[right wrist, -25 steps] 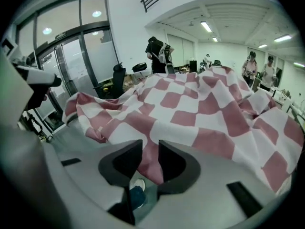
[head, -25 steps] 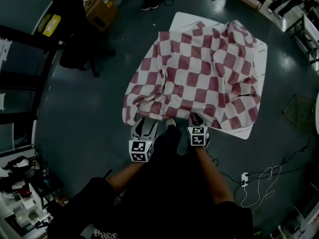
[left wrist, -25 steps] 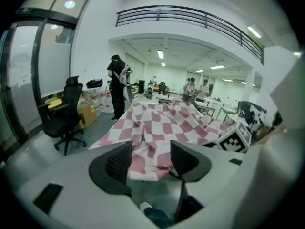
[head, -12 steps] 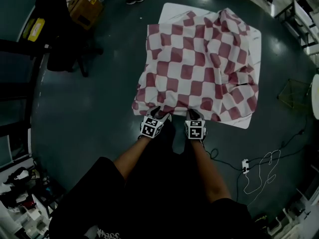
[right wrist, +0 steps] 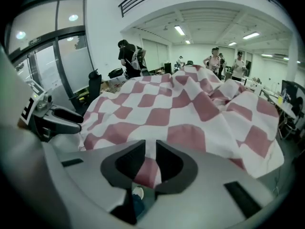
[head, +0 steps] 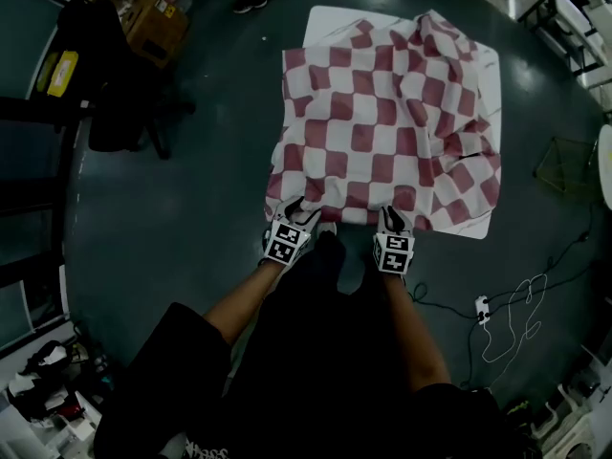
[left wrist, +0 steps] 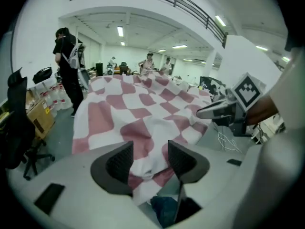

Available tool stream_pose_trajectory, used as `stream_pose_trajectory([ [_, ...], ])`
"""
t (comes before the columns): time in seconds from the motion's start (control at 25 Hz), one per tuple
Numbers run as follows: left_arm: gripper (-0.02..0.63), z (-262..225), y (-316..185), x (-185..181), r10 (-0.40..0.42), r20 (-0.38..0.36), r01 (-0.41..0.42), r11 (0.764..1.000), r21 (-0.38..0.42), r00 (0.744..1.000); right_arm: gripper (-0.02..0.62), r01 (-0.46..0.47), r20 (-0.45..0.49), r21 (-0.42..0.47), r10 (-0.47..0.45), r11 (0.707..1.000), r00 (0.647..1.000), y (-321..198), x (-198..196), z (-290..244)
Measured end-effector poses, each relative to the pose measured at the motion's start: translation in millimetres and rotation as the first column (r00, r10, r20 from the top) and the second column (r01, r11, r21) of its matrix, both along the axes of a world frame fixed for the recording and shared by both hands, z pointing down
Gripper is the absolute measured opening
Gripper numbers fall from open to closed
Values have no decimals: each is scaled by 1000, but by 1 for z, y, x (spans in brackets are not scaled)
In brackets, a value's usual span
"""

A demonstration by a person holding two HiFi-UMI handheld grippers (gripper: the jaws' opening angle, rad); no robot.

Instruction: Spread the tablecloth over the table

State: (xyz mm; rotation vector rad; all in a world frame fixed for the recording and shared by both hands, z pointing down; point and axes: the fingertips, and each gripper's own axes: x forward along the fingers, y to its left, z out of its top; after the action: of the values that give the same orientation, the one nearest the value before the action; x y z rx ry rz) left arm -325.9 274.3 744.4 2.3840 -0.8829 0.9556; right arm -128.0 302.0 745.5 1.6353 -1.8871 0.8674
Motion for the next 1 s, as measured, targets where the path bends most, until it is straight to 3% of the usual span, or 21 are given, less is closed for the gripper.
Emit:
stream_pose_trajectory([
  [0.16, 239, 0, 3, 52, 121, -55, -122, 992, -30, 991, 114, -129, -27, 5, 129, 992, 991, 29, 31, 2],
  [0.32, 252, 4, 16, 98, 217, -71, -221, 973, -59, 974, 122, -283, -131, 4, 281, 959, 951, 51, 93, 5],
  [0.4, 272, 5, 20, 108, 223, -59, -227, 971, -76, 973, 141, -326, -164, 30, 326, 945, 931, 54, 123, 2],
  [0.56, 272, 1, 20, 112, 207, -33, -210, 973, -96, 978, 209, -264, -155, -2, 260, 965, 953, 48, 153, 13],
  [0.6, 272, 1, 21, 113, 205, -27, -207, 973, -99, 978, 183, -226, -127, -24, 221, 974, 967, 48, 151, 17],
  [0.68, 272, -2, 23, 116, 199, -23, -200, 975, -97, 980, 46, -166, -64, -46, 163, 985, 985, 49, 143, 18],
  [0.72, 272, -5, 23, 119, 197, -24, -199, 976, -93, 980, 25, -158, -47, -48, 156, 986, 987, 53, 141, 14],
  [1.0, 272, -33, 20, 172, 275, -59, -279, 958, -69, 960, 19, -144, -15, -70, 143, 987, 990, 72, 112, -15],
])
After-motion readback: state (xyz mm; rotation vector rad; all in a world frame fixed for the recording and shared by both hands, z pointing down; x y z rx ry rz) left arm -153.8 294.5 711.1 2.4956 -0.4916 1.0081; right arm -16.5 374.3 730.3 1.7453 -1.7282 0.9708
